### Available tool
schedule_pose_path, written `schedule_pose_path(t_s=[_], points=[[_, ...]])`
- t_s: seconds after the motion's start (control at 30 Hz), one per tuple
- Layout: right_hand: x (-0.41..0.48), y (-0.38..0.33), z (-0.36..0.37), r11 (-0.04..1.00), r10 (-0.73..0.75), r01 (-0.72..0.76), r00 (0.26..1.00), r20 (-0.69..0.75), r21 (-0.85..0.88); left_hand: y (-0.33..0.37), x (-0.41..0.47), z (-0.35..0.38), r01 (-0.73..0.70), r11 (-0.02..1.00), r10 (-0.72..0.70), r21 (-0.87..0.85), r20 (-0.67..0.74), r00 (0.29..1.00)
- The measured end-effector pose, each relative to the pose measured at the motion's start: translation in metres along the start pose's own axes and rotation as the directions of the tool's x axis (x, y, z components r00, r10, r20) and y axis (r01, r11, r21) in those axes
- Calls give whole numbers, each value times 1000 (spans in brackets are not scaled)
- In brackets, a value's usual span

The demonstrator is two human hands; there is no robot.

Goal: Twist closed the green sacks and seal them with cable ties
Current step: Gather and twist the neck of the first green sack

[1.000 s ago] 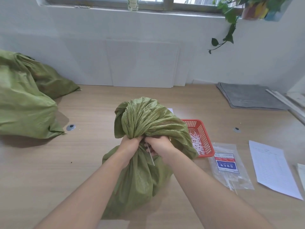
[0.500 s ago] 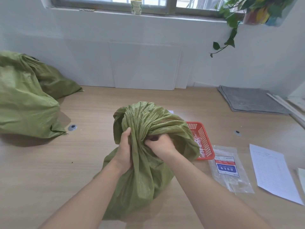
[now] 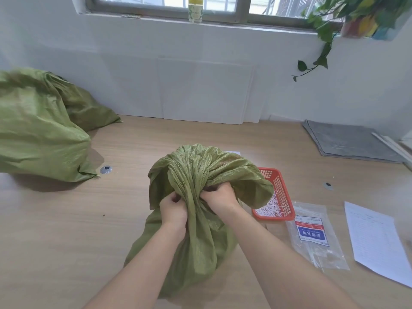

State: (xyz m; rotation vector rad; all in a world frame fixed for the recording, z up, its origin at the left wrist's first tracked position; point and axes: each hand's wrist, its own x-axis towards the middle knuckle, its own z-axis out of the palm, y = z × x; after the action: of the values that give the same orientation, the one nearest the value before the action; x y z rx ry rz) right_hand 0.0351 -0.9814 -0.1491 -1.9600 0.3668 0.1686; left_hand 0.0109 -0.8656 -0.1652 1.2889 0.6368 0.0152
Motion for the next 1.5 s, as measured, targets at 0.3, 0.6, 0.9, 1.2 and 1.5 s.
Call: schedule_pose_path(t_s=[0.3, 0.6, 0.9, 1.2, 1.5], points=[[-8, -1, -6, 996, -63, 66, 997, 46, -62, 7, 8, -15, -272, 813, 239, 515, 131, 962], [-14, 0, -13, 992, -90, 99, 990, 104, -84, 4, 2, -23, -180, 883, 230, 434, -66, 971], [-39, 4, -8, 956, -274, 255, 953, -131, -141, 0, -17, -29, -201, 939, 251, 277, -158, 955], [-43, 48, 5, 338, -936, 800, 342, -86, -495, -1, -19, -29, -265, 920, 317, 289, -153, 936], [-34, 37, -16, -122, -932, 884, 54, 357, -452, 8, -10, -36, -154, 976, 151, 153, 35, 988]])
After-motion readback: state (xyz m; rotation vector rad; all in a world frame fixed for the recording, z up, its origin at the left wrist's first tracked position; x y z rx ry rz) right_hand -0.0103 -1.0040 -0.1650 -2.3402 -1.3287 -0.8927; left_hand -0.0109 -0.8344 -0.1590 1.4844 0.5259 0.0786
